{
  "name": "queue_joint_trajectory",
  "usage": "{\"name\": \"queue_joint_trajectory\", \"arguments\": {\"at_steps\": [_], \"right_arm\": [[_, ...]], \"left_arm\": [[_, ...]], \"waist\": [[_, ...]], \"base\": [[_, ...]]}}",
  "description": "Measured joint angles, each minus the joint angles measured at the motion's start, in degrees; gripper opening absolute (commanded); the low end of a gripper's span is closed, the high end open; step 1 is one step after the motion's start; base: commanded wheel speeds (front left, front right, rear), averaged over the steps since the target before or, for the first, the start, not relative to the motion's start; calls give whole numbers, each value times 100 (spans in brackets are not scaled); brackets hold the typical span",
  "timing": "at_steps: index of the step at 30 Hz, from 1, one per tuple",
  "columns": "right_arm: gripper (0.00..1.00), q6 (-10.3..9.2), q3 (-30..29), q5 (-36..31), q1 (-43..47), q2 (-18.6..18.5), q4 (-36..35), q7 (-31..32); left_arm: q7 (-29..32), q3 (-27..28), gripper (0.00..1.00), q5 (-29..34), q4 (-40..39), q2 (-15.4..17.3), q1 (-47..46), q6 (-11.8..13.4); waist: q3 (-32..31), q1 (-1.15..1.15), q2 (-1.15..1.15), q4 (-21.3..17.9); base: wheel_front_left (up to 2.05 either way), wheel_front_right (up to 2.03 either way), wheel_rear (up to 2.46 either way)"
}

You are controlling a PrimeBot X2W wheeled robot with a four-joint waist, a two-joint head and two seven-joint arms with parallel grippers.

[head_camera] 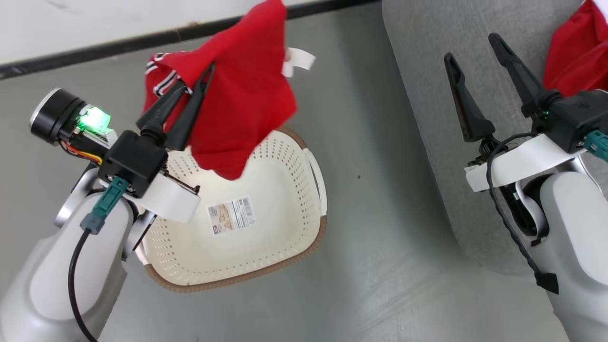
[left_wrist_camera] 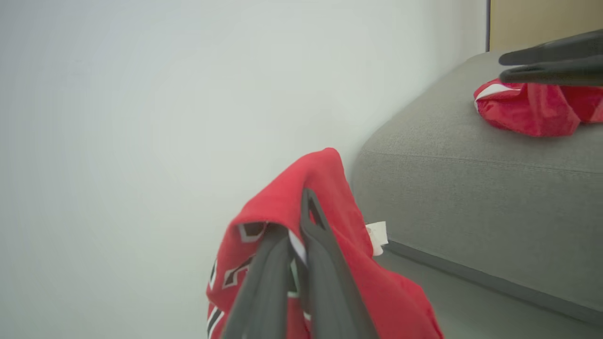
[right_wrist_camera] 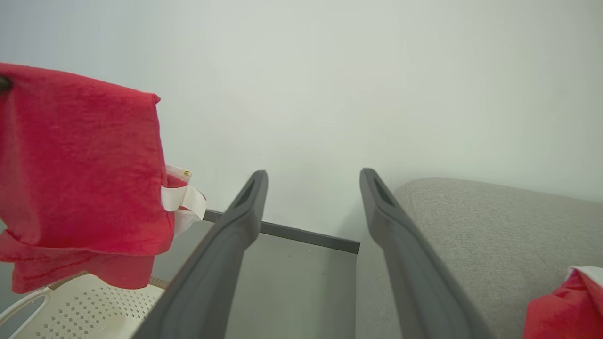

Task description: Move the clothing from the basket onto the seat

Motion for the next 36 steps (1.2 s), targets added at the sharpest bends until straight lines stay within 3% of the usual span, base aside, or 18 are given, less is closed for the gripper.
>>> {"name": "queue_joint_trajectory", "arguments": {"at_steps": [4,12,20,25,36], "right_arm": [[100,0,281,4,5,-192,107,0],[100,0,1166,505,17,-514,266,0],[100,0,2199,1100,8,-879,255,0],[100,0,2895,1348,-225,-1308,254,96],[100,0,4188,2159,-885,-1540,110,420]], "left_arm": [[0,-126,0,-1,-156,14,-32,-192],[0,-397,0,-22,-286,-33,-137,-336],[2,-638,0,-138,-307,-165,-123,-392],[9,-755,0,-296,-326,-220,-73,-439],[101,-1093,0,-419,-437,-405,12,-474]], "waist": [[-276,0,0,78],[-817,0,0,197],[-1268,0,0,280],[-1620,1,0,348],[-2116,0,0,527]], "base": [[0,0,0],[0,0,0],[0,0,0],[0,0,0],[0,0,0]]}}
